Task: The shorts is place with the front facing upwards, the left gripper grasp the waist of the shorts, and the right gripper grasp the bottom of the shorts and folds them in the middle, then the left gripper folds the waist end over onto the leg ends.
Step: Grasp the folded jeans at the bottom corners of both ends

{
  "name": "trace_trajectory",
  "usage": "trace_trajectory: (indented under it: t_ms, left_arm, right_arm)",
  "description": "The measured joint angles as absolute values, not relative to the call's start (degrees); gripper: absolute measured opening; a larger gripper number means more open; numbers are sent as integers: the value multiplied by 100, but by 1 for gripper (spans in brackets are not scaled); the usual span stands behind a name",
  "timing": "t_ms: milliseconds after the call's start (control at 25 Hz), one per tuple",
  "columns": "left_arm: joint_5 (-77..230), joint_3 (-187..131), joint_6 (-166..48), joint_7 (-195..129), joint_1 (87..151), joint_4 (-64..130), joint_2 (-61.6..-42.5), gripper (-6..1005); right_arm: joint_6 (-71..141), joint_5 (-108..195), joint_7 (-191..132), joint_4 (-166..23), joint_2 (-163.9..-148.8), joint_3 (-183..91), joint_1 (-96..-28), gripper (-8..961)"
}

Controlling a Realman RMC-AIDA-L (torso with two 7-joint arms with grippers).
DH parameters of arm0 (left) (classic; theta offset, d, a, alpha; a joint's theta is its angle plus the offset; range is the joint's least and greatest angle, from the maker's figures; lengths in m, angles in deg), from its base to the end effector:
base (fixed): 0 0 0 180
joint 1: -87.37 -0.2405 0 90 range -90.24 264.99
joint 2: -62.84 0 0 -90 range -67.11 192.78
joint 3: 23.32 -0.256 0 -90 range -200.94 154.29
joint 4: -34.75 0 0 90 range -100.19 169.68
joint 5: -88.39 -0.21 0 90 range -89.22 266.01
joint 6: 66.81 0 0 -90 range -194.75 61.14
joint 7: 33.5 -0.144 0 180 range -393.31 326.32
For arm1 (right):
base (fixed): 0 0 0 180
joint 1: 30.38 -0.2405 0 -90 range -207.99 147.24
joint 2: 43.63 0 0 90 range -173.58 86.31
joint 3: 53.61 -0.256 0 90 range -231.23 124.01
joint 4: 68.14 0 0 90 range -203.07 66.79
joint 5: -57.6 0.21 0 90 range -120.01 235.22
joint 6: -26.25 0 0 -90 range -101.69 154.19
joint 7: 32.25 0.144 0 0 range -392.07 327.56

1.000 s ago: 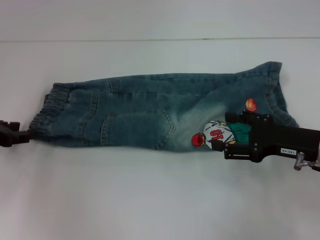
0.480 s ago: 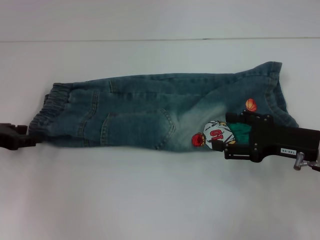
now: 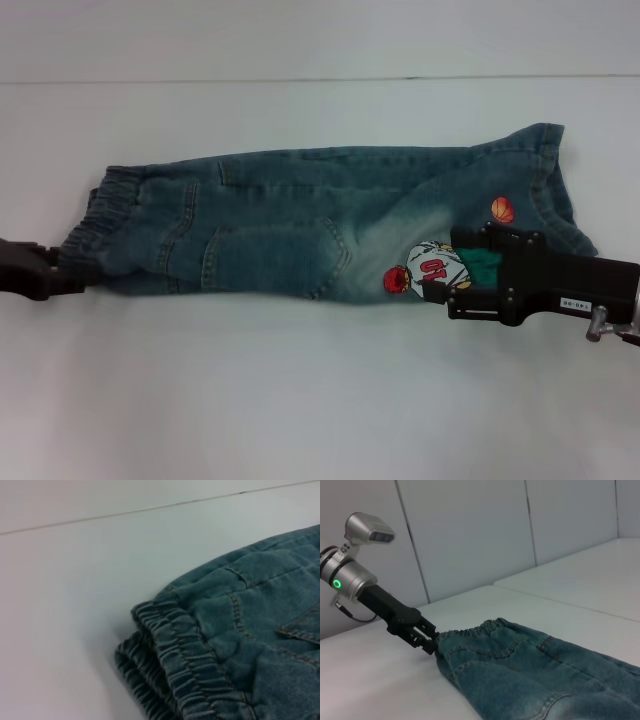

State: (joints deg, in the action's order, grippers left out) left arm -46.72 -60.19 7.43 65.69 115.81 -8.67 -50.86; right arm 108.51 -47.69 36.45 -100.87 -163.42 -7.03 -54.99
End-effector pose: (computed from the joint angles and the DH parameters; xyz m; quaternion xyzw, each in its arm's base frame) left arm -0.3478 0.3455 0.0572 -0.8889 -0.3785 -0.0334 0.2558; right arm 0.2865 0.3091 -0.0243 -0.9304 0.2068 0.2471 0.1749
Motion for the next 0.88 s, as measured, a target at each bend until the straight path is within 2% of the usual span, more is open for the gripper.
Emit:
trace_trajectory:
  t_ms: [280, 600, 800, 880]
  left_arm:
    - [-4686, -6053, 687, 6469, 11662, -864, -5144, 580]
    - [-4697, -6173, 686, 6475, 11668, -810, -5103, 579]
    - [-4697, -6165, 691, 6465, 11652, -814, -5098, 500]
    - [-4697, -6164, 690, 6468, 11658, -804, -5099, 416]
  right_arm:
    - [10853, -4759, 3648, -10069, -16343, -703, -5498, 946]
    - [10850, -4759, 3648, -10009, -16342, -718, -5507, 929]
    - [10850, -4759, 3648, -10010, -16342, -735, -5513, 913]
    - [10850, -4759, 3648, -10006, -16345, -744, -5515, 907]
